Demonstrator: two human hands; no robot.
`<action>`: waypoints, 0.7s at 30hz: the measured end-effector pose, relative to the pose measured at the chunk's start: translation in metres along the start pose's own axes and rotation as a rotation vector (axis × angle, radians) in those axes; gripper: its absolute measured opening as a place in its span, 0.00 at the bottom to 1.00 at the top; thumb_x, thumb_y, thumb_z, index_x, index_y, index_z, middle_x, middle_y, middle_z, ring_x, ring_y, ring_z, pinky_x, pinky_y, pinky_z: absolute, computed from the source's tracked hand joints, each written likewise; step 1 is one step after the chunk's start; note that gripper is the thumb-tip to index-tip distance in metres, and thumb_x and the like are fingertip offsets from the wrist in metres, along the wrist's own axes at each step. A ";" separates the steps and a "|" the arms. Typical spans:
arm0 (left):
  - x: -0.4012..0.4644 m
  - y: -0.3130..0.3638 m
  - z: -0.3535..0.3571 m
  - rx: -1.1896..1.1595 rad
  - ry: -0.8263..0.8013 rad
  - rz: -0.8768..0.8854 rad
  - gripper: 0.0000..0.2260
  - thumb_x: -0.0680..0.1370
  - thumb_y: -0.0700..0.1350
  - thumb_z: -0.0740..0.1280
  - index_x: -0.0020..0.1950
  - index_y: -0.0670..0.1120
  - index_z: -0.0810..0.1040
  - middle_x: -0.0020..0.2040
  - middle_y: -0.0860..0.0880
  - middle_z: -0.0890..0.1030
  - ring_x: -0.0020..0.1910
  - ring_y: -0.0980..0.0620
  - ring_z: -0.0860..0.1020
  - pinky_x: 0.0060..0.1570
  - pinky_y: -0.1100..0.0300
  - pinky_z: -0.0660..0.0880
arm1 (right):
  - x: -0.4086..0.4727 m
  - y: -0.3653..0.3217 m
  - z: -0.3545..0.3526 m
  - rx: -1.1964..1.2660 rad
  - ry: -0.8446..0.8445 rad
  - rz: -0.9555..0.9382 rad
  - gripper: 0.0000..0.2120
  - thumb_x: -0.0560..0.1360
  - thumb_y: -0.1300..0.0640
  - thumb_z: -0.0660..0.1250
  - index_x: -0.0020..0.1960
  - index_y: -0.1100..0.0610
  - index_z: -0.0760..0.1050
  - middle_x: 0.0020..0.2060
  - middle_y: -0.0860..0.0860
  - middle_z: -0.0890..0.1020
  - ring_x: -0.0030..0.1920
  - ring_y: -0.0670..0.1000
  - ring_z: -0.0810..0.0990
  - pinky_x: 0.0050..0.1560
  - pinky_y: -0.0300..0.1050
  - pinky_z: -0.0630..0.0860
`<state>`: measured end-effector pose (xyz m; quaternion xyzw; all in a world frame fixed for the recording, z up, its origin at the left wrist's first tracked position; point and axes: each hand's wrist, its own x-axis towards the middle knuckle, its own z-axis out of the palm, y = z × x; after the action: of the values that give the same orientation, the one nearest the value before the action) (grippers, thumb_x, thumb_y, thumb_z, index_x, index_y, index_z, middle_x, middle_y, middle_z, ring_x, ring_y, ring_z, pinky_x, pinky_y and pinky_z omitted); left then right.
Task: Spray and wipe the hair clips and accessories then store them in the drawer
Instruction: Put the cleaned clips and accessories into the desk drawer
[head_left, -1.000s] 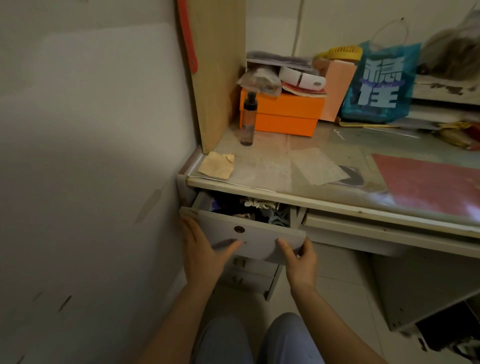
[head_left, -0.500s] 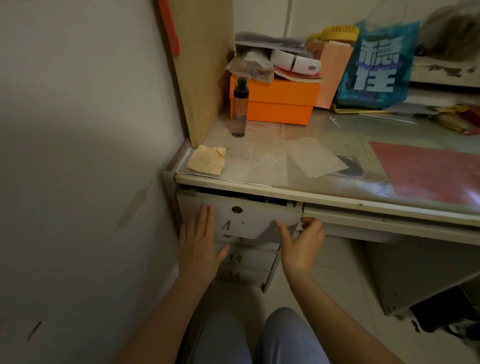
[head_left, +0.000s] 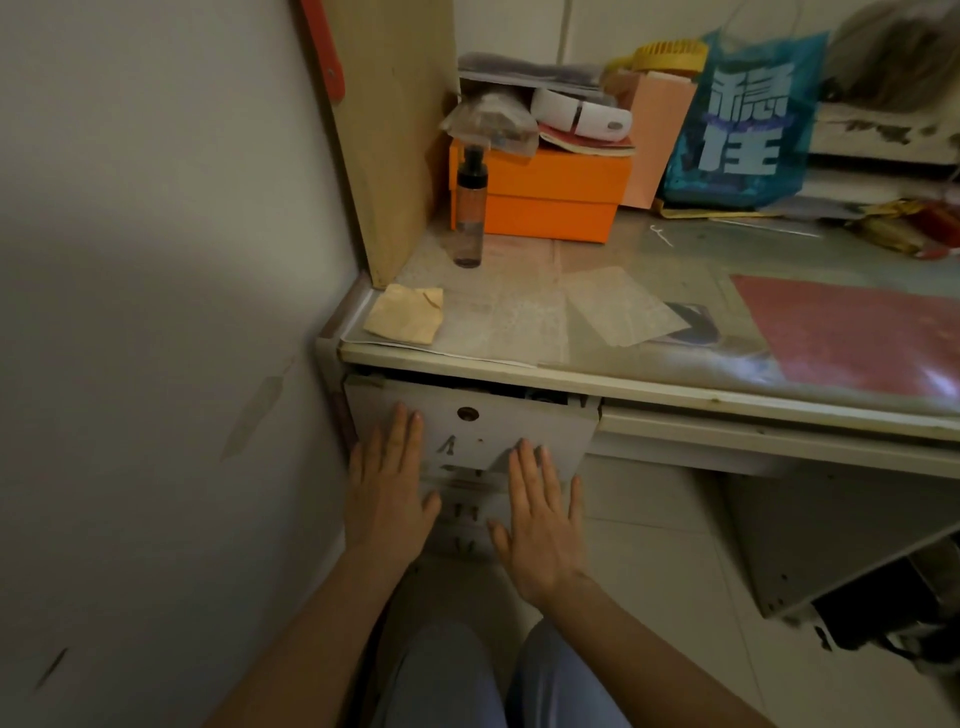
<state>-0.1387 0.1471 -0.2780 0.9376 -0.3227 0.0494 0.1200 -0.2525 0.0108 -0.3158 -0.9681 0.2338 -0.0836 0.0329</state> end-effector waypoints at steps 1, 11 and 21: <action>0.001 -0.001 0.000 0.008 -0.007 0.008 0.41 0.76 0.56 0.62 0.73 0.49 0.33 0.77 0.47 0.39 0.77 0.46 0.45 0.73 0.47 0.44 | 0.003 0.003 0.002 -0.006 -0.009 -0.010 0.36 0.73 0.40 0.51 0.76 0.57 0.49 0.76 0.52 0.50 0.75 0.52 0.47 0.68 0.60 0.51; 0.027 -0.014 0.006 0.135 -0.023 0.081 0.41 0.73 0.59 0.65 0.77 0.48 0.46 0.78 0.47 0.44 0.76 0.41 0.51 0.72 0.42 0.52 | 0.029 0.004 0.004 0.022 -0.102 0.007 0.37 0.73 0.37 0.38 0.76 0.55 0.37 0.75 0.50 0.39 0.75 0.54 0.41 0.73 0.60 0.51; 0.045 -0.019 0.011 0.191 -0.104 0.122 0.39 0.76 0.62 0.57 0.76 0.51 0.35 0.77 0.51 0.37 0.76 0.45 0.41 0.73 0.45 0.44 | 0.054 0.008 -0.005 -0.046 -0.217 -0.004 0.39 0.76 0.34 0.42 0.72 0.55 0.25 0.70 0.50 0.25 0.72 0.53 0.28 0.73 0.59 0.36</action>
<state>-0.0912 0.1317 -0.2848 0.9246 -0.3788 0.0385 0.0102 -0.2094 -0.0213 -0.3033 -0.9725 0.2286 0.0268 0.0358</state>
